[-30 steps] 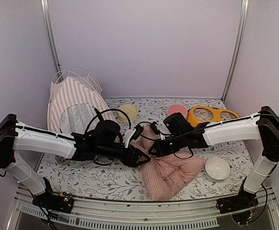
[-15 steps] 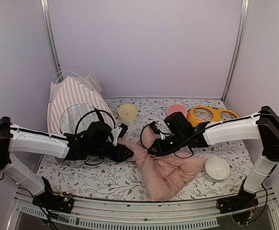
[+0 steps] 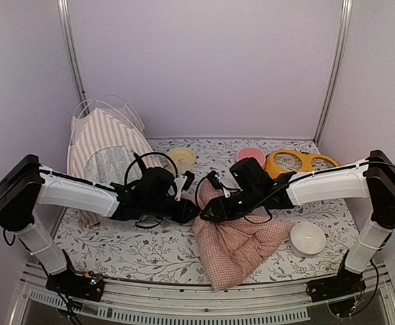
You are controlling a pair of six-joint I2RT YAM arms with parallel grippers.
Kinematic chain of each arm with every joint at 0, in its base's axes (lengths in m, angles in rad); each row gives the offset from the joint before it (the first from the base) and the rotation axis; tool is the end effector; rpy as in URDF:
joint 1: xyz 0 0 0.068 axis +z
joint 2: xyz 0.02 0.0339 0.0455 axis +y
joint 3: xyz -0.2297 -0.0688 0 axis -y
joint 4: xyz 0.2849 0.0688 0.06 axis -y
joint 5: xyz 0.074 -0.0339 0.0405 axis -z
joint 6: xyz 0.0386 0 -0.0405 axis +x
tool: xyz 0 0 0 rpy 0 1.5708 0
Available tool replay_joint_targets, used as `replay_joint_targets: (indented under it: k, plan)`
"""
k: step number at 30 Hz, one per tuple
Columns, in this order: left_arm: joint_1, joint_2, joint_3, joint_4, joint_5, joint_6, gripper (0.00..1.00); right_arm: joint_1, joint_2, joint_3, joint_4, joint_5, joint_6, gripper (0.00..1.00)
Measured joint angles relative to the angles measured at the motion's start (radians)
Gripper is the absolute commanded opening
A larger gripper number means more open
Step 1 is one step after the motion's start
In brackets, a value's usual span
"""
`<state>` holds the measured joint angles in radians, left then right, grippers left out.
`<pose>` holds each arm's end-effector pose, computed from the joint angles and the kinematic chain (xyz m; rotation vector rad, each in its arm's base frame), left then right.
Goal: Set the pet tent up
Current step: Pick up the cushion from the center of the board.
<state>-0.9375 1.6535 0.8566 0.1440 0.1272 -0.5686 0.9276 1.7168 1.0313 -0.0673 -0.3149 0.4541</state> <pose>0.2151 -0.3013 0.1124 0.5133 2.3401 -0.9205 0.2260 0.3214 0.1312 -0.7591 2.4073 1.0036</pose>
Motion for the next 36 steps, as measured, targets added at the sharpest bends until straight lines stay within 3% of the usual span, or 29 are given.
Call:
replay_joint_targets:
  k: [7,11,14,18,20,24,31,36]
  plan:
    - [0.0,0.01,0.007,0.018,0.013,0.0,0.17,0.004,0.001,0.012,-0.021,0.024,-0.008,0.68]
    - [0.0,0.01,0.016,0.019,0.017,0.0,0.17,0.019,0.021,0.044,-0.058,0.076,-0.026,0.64]
    - [0.0,0.01,0.028,0.016,0.017,0.0,0.18,0.03,0.042,0.059,-0.085,0.117,-0.036,0.53]
    - [0.0,0.008,0.046,0.016,0.016,0.001,0.2,0.035,0.055,0.061,-0.097,0.156,-0.047,0.27]
    - [0.0,-0.002,0.046,0.009,0.01,0.003,0.25,0.035,0.055,0.062,-0.099,0.171,-0.047,0.11]
    - [0.0,-0.069,0.033,-0.018,-0.033,0.003,0.38,0.038,0.055,0.064,-0.103,0.196,-0.032,0.0]
    - [0.0,-0.313,-0.078,-0.114,-0.181,-0.057,0.6,0.029,0.042,0.069,-0.106,0.217,-0.006,0.0]
    - [0.0,-0.447,-0.177,-0.263,-0.332,-0.156,0.7,0.004,-0.005,0.051,-0.082,0.215,0.023,0.0]
